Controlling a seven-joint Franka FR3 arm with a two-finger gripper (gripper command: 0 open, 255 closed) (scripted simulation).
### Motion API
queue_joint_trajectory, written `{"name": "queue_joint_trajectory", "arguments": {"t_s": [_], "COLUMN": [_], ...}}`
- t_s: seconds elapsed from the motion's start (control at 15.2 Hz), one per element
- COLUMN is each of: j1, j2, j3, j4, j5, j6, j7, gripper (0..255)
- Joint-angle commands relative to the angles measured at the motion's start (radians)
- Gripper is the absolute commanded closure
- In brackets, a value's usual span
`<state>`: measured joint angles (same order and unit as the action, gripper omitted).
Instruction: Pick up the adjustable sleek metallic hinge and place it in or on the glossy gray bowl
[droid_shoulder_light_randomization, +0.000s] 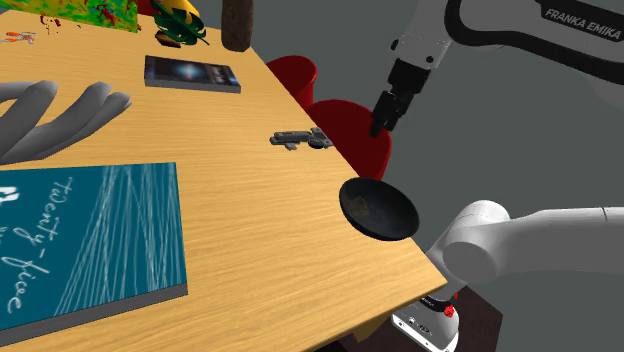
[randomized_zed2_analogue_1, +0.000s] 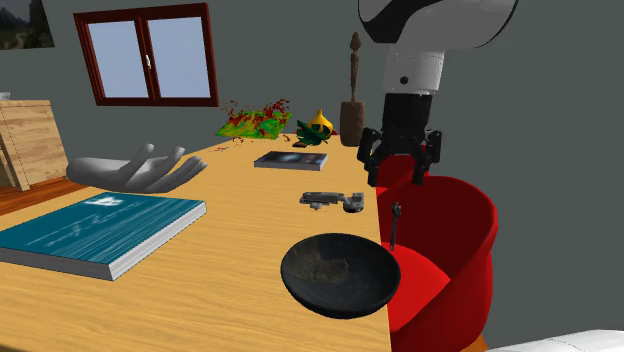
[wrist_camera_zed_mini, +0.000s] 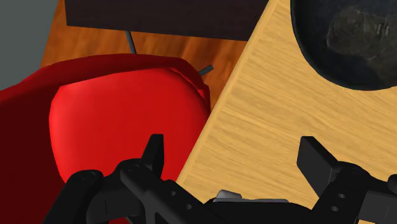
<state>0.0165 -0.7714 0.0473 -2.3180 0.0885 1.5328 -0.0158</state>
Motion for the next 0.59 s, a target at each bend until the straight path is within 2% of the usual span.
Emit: {"name": "queue_joint_trajectory", "arguments": {"t_s": [0.0, 0.53], "j1": [0.000, 0.050], "j2": [0.000, 0.371], "j3": [0.000, 0.080], "j4": [0.000, 0.221], "j5": [0.000, -0.055], "j6": [0.000, 0.058], "j7": [0.000, -0.065], "gripper": [0, 0]}}
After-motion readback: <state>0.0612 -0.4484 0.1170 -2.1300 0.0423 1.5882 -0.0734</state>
